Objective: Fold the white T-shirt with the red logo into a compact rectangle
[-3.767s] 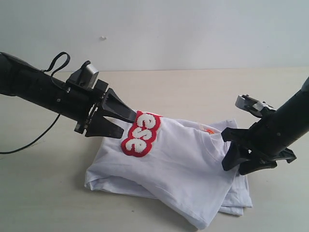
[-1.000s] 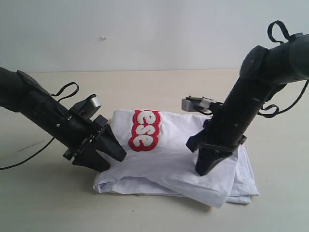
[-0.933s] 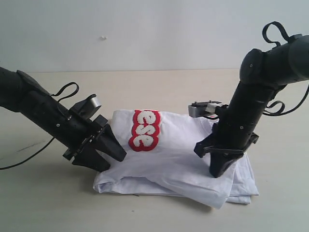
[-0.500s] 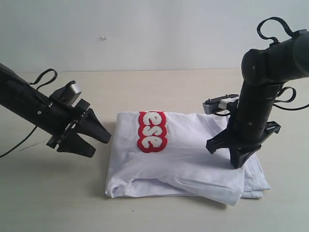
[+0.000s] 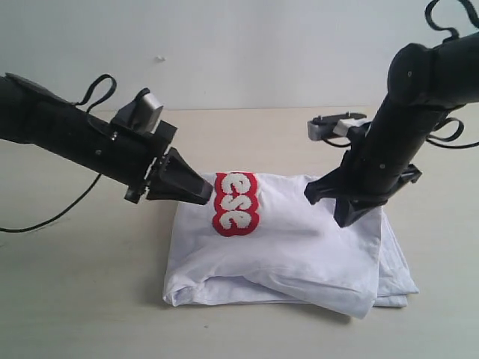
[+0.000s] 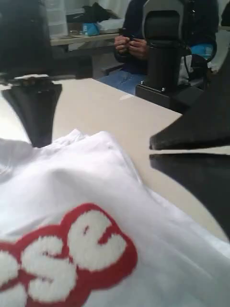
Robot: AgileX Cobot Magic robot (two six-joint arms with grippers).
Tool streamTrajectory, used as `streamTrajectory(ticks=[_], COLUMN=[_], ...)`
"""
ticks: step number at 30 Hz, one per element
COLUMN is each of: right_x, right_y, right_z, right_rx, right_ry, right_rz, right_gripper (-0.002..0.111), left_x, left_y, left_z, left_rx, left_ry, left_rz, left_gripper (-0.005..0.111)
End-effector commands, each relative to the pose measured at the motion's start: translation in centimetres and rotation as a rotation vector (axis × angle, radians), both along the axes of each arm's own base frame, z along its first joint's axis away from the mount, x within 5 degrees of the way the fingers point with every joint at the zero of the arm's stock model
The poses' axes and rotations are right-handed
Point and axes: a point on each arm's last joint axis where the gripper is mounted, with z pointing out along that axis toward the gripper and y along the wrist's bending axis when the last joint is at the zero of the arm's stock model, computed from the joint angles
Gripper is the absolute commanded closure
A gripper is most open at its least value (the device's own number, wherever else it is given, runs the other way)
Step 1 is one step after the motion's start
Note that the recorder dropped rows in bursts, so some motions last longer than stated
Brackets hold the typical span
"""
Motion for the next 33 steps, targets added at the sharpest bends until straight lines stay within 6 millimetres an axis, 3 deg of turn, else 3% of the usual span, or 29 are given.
streamTrajectory(ticks=[1,8,14,22,33], right_x=[0.0,-0.9,-1.8,-2.7,-2.7], right_y=[-0.2,-0.9,-1.0,-1.1,-1.1], right_z=[3.4,7.2,9.6,11.1,11.2], right_rx=[0.005,-0.030,-0.012,-0.005,-0.005], right_ry=[-0.145,-0.258,-0.321,-0.348,-0.351], right_rz=[-0.021,-0.063,-0.068,-0.066,-0.061], right_gripper=[0.108,0.108,0.108,0.108,0.108], left_x=[-1.5,-1.9,-1.7,-0.7,1.5], left_y=[-2.9,-6.4,-7.6,-7.3,-4.2], left_z=[0.5,-1.0,-3.2,-6.9,-7.6], left_rx=[-0.032,0.128,0.210,0.318,0.368], left_ry=[-0.059,-0.267,-0.332,-0.328,-0.312], left_rz=[-0.098,-0.064,-0.033,0.047,0.160], left_gripper=[0.107,0.107,0.107,0.107,0.107])
